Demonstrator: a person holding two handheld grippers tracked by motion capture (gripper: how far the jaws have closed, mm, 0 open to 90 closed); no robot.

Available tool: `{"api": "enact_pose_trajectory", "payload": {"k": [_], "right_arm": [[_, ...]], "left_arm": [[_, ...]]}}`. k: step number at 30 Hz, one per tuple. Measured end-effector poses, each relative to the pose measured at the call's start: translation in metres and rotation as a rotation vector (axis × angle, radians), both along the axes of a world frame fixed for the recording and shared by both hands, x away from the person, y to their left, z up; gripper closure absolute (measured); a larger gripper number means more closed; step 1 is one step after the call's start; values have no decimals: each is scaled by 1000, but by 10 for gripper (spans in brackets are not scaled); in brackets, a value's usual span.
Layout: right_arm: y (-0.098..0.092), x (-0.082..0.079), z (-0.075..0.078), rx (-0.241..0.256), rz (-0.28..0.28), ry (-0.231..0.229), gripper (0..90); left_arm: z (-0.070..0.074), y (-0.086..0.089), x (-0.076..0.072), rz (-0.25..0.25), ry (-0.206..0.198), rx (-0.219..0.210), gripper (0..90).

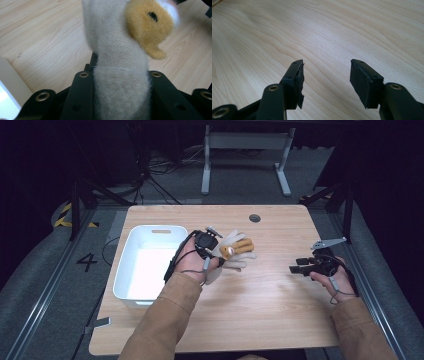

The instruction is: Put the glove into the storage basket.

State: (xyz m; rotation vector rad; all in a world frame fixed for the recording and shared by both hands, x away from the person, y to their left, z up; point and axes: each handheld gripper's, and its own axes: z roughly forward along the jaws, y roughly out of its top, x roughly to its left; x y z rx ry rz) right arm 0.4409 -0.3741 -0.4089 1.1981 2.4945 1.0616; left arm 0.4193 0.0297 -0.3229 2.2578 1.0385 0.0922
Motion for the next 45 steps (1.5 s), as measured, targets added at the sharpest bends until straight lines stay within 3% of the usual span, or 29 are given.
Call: {"api": "enact_pose_trajectory", "payload": {"k": [6,16,19,25,29,33,45], "right_arm": [[0,-2,-1,-9,0,-4,452],[12,7,-3,-25,37,-3,459],[17,11,-2,-28,44,-10,459],[24,16,-2,-32,60,-12,459],[27,17,-3,-31,66,-4,459],[27,18,-5,-32,68,0,459],[24,15,-3,-33,60,4,459]], "left_arm": [[4,7,4,24,-13,5,710],[16,29,5,119,-16,27,709],[22,40,1,167,-16,19,709],[27,52,-2,212,-21,20,709],[29,62,-4,249,-16,15,710],[32,72,-3,313,6,-18,709],[34,87,0,412,26,-4,710]]}}
